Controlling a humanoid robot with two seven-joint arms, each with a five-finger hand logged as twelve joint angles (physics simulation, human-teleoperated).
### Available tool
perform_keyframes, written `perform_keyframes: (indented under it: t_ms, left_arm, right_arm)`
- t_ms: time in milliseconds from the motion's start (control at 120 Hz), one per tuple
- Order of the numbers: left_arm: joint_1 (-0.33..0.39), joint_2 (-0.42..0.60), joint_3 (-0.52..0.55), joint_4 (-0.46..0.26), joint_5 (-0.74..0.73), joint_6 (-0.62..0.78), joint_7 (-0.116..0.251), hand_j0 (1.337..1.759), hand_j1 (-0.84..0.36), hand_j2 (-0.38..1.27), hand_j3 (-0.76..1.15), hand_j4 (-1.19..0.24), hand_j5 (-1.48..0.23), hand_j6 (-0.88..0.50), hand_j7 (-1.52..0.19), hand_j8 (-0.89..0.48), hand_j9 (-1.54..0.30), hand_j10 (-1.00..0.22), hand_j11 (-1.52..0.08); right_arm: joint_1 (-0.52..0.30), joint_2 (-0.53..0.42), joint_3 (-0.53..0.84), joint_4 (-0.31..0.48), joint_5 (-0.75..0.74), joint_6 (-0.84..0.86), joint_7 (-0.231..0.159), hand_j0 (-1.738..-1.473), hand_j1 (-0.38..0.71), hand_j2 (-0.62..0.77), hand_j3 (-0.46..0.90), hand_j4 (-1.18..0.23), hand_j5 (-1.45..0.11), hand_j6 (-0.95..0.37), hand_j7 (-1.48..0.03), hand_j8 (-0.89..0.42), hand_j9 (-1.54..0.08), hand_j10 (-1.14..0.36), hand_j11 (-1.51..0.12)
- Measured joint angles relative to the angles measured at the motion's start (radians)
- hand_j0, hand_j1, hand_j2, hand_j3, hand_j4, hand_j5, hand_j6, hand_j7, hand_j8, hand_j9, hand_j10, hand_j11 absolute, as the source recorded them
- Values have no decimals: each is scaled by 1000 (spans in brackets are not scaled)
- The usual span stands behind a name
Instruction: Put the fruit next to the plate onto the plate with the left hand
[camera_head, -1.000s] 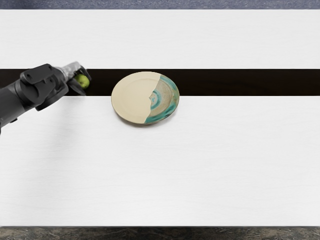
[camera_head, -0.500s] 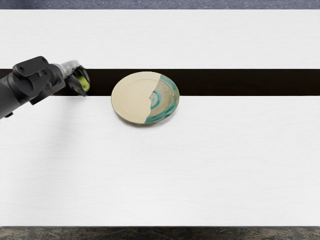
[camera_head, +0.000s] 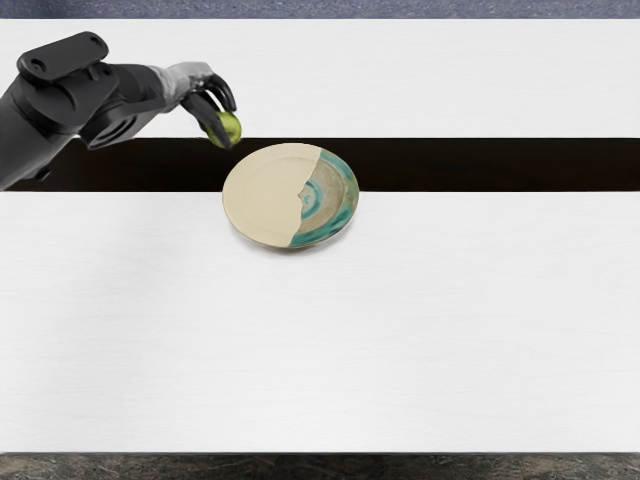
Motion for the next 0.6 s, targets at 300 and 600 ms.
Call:
perform_keyframes:
  t_ms: [300,600]
  left_arm:
    - [27,-66,-69,-2,-2,-20,-1,1652,-418,796,0,-829,-1225,-374,-1167,-172,-1151,-903,-1162]
    - [23,-67,-85,-6,-4,-17,-8,1655,-56,348,0,-405,-601,-215,-575,-96,-563,-626,-570]
  right_arm:
    - [0,0,0,0,0,0,0,-1658,-332,-3,0,-14,-19,-14,-19,-14,-19,-14,-19]
    - [0,0,0,0,0,0,0,-1658,-332,-3,0,-14,-18,-14,-18,-14,-18,-14,-18]
